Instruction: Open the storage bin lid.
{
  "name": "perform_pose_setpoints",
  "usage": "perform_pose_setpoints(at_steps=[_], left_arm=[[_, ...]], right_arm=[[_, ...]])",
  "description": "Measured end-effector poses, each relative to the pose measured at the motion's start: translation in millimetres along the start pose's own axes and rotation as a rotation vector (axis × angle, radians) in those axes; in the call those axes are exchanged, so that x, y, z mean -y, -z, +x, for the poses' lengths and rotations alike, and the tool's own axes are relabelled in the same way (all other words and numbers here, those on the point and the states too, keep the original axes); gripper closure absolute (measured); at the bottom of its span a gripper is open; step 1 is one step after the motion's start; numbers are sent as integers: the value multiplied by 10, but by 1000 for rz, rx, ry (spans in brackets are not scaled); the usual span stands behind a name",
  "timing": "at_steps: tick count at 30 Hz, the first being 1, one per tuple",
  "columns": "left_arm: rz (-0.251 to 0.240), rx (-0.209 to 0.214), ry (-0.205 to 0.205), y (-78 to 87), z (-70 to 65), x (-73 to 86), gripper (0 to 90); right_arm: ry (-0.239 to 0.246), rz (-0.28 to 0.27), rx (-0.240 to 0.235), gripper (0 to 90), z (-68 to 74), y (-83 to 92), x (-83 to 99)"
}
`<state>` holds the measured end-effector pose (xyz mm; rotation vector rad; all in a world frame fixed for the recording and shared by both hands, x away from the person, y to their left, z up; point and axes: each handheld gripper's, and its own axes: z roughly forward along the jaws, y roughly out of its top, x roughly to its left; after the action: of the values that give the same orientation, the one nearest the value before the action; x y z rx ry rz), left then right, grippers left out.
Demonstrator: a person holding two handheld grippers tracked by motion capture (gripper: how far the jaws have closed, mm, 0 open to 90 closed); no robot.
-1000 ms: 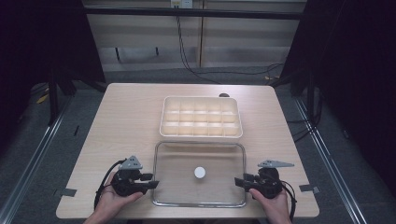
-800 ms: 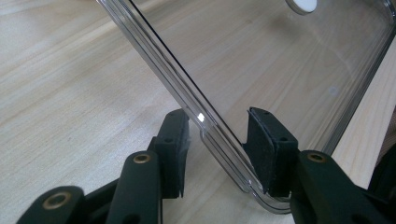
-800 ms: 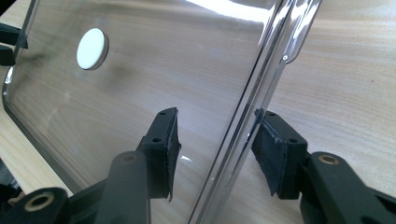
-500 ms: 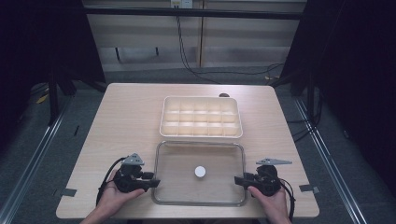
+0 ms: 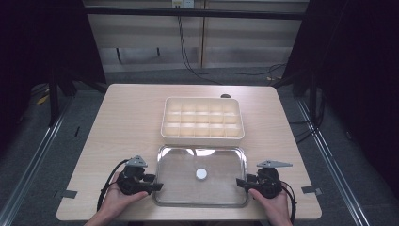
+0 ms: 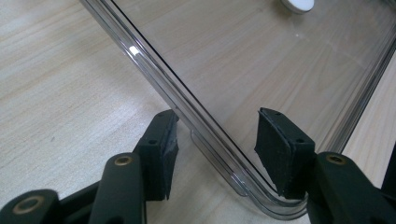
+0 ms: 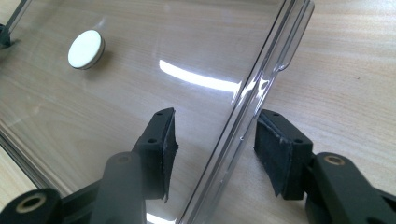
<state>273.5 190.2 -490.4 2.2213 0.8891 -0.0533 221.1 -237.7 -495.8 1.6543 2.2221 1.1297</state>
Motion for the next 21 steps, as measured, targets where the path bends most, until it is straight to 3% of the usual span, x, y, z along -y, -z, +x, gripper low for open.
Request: perform_pose_setpoints(at_steps=[9,10,12,14,17,21], left_arm=[[-6,-6,-20,-7,-21,12,455],[-1,-1,-10,-6,-24,4,425],[2,-40,-49,-11,-41,9,462],[-9,-17,-28,-14,-33,8,438],[8,-31,-41,8,-21,-6,420],[-34,-33,-32,69,2,-21,369]], right_arm=[[-2,-1,-12,450,-3,1,2],[2,-15,-5,451,-8,15,4],[1,-36,-10,447,-22,34,-1],[-3,-40,-17,442,-29,45,-1],[-1,-39,-19,424,-26,51,-2],[19,-98,-33,373,-19,120,-24]])
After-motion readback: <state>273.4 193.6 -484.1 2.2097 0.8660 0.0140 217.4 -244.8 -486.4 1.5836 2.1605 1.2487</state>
